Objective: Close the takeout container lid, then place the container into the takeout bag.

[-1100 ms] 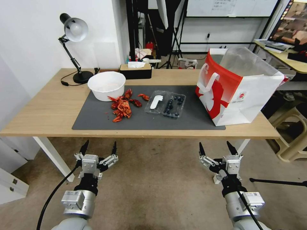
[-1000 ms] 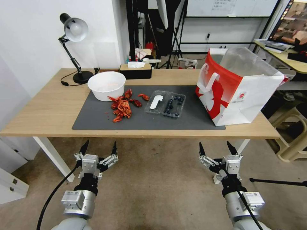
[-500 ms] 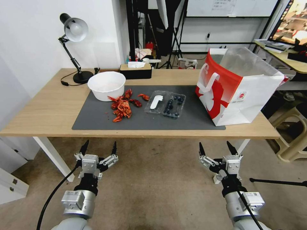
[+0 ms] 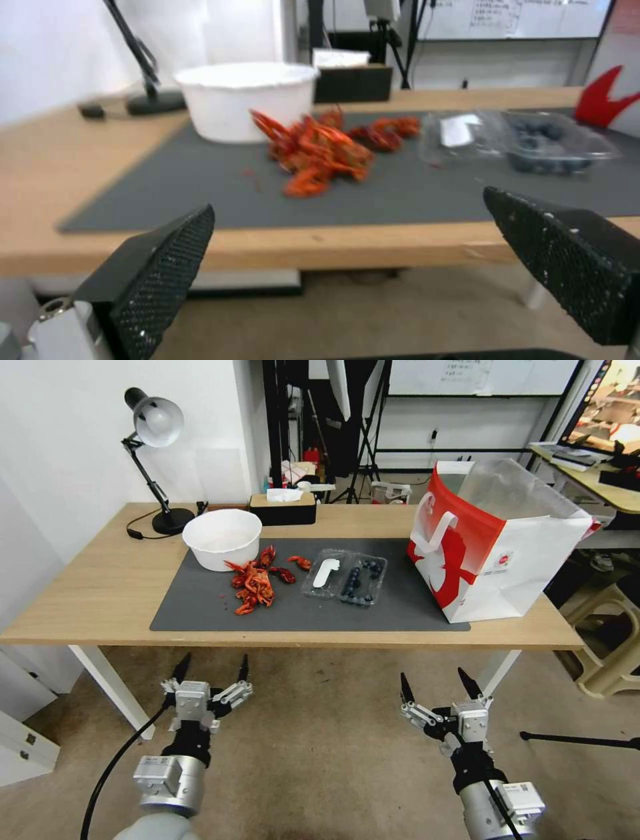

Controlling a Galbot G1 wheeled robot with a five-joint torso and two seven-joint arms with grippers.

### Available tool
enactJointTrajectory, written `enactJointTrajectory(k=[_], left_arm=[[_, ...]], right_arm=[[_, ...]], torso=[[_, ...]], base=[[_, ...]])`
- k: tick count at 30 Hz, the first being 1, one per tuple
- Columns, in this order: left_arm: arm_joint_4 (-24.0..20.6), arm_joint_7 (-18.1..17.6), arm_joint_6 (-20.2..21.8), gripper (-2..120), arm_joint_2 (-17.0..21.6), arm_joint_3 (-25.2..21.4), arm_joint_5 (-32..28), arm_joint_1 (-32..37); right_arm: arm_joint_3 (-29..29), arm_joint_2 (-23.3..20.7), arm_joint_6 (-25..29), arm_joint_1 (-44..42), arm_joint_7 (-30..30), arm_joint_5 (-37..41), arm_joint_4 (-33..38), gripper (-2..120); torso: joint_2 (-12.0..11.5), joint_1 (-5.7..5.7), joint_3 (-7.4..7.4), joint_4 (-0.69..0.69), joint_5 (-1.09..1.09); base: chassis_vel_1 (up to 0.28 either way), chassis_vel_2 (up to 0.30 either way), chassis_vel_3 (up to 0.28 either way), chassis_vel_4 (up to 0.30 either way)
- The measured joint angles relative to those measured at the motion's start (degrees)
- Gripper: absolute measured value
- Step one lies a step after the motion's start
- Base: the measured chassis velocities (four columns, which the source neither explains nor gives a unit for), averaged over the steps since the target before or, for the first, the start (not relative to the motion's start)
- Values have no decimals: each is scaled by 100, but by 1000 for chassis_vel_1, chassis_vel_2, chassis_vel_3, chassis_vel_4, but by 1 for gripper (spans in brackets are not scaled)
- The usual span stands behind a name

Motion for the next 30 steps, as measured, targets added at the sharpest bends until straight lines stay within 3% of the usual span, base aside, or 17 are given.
enactJointTrajectory(k=[1, 4, 25, 30], left_arm=[[-102, -466, 185, 100, 278, 393, -288, -30], [-165, -775, 347, 100, 508, 647, -484, -52], [-2, -773, 250, 100, 616, 585, -516, -159], [1, -768, 250, 100, 626, 534, -520, -152]], right_arm=[[98, 4, 0, 33, -22, 58, 0, 100], [122, 7, 0, 54, -32, 80, -11, 100], [86, -25, 39, 222, -62, 186, -196, 100], [53, -595, -115, 801, -17, 732, -418, 100]], torso=[[0, 0, 0, 1, 0], [0, 0, 0, 0, 0], [0, 0, 0, -2, 1], [0, 0, 0, 0, 2]], base=[[0, 0, 0, 0], [0, 0, 0, 0], [0, 0, 0, 0], [0, 0, 0, 0]])
